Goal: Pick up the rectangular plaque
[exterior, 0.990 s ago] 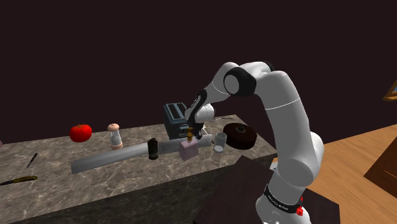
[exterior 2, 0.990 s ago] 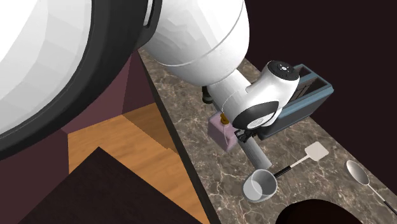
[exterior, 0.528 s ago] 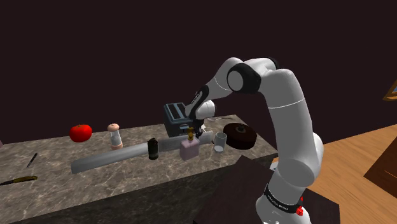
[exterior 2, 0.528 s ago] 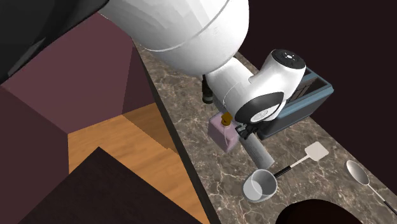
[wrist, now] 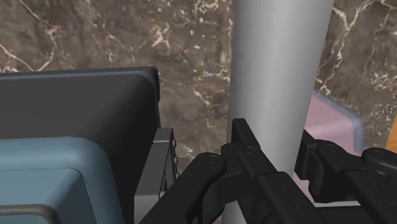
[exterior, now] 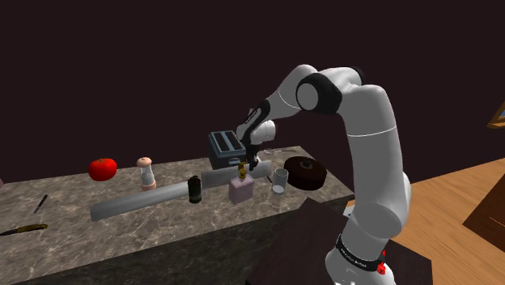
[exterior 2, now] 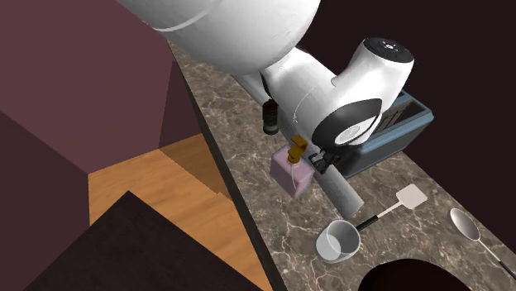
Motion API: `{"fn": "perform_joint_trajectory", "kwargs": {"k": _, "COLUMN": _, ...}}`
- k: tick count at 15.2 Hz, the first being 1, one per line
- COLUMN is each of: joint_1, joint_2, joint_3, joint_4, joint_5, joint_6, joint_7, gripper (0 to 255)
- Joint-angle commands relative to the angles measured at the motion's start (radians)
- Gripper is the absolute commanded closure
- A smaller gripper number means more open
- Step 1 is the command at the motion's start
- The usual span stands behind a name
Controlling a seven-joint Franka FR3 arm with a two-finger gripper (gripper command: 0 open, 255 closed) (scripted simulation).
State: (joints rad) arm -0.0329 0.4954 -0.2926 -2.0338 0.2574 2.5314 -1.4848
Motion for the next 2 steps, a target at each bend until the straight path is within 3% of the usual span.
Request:
{"fn": "perform_joint_trajectory", "kwargs": {"k": 1, "joint_1": 0.002, "joint_2": -0.011, "joint_3": -0.005, "joint_4": 0.003, "joint_5": -0.006, "joint_6": -0.013, "joint_7": 0.003, "gripper": 255}}
{"fn": "perform_joint_trajectory", "kwargs": {"k": 2, "joint_1": 0.002, "joint_2": -0.011, "joint_3": -0.005, "joint_4": 0.003, "joint_5": -0.006, "joint_6": -0.013, "joint_7": 0.003, "gripper": 255}}
